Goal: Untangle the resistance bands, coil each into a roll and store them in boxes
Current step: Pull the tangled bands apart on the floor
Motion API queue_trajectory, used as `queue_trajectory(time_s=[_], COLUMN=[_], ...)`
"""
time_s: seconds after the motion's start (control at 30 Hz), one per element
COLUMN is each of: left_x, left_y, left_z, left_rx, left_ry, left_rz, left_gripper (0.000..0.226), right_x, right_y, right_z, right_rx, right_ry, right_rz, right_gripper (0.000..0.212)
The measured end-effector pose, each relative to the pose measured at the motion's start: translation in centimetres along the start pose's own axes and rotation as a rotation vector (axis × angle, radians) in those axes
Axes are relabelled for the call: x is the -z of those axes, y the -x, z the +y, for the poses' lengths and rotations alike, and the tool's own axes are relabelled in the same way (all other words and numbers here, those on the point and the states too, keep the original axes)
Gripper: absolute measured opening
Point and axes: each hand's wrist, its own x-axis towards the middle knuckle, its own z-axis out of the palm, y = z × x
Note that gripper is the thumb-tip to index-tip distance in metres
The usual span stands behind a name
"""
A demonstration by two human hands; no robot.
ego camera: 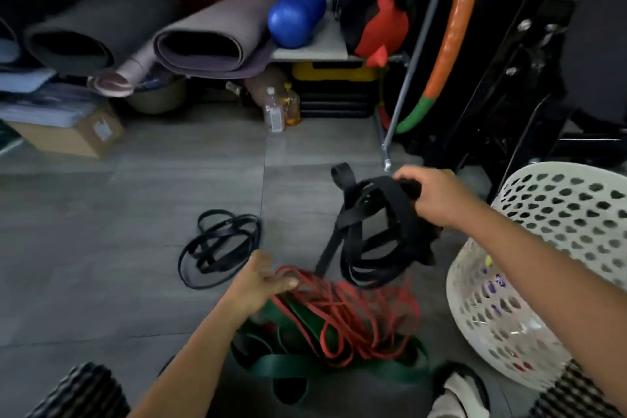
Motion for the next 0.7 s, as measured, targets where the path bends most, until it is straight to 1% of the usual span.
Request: queue_trajectory(time_s=[0.07,0.17,0.2,0.27,0.3,0.33,0.37,0.4,0.43,0.47,0.5,0.53,0.6,0.63,0.67,0.7], left_x=[0.2,0.5,0.4,-0.3,-0.8,-1.3,-1.4,-1.1,-0.6,0.2,1.3,2.6,5.4,6.9,8.5,10.0], left_y=[1.1,2.7,3.1,3.5,3.4,3.3,3.0,2.5,2.0,1.6,1.1,0.5,-0.8,-1.6,-2.3,-3.0], left_z=[2.7,7.7,9.2,11.3,11.9,12.2,12.2,12.0,11.9,11.7,11.5,11.4,11.0,10.8,10.6,10.5], left_rx=[-0.107,-0.343,-0.415,-0.520,-0.560,-0.569,-0.551,-0.538,-0.536,-0.529,-0.520,-0.514,-0.492,-0.471,-0.451,-0.446], left_ry=[0.055,0.115,0.163,0.241,0.270,0.293,0.317,0.341,0.367,0.391,0.418,0.430,0.399,0.369,0.340,0.313], left_rz=[0.013,-0.005,-0.035,-0.123,-0.137,-0.106,-0.038,0.043,0.134,0.232,0.321,0.397,0.526,0.585,0.634,0.676], left_gripper=[0.100,0.137,0.142,0.142,0.142,0.140,0.133,0.120,0.100,0.081,0.069,0.062,0.058,0.059,0.061,0.063], right_x=[2.7,4.8,5.0,4.7,4.3,3.7,3.1,2.4,1.6,0.8,0.2,-0.2,-1.1,-1.8,-2.7,-4.1], right_y=[0.6,1.5,1.7,1.7,1.4,1.1,0.6,0.1,-0.5,-1.1,-1.9,-2.6,-4.0,-4.6,-5.0,-5.3], right_z=[-1.6,-4.5,-5.5,-7.8,-9.0,-10.3,-11.7,-12.9,-14.0,-14.7,-15.2,-15.4,-14.7,-13.9,-12.8,-11.6], right_rx=[0.068,0.157,0.180,0.234,0.268,0.288,0.290,0.280,0.263,0.247,0.241,0.241,0.200,0.147,0.079,0.012], right_ry=[-0.047,-0.180,-0.223,-0.338,-0.422,-0.521,-0.622,-0.714,-0.788,-0.826,-0.817,-0.771,-0.709,-0.717,-0.755,-0.805], right_rz=[0.015,-0.039,-0.040,-0.035,-0.026,-0.020,-0.023,-0.045,-0.091,-0.148,-0.197,-0.229,-0.272,-0.275,-0.270,-0.260], right_gripper=[0.033,0.028,0.028,0.030,0.030,0.029,0.028,0.029,0.031,0.035,0.040,0.048,0.065,0.068,0.063,0.048])
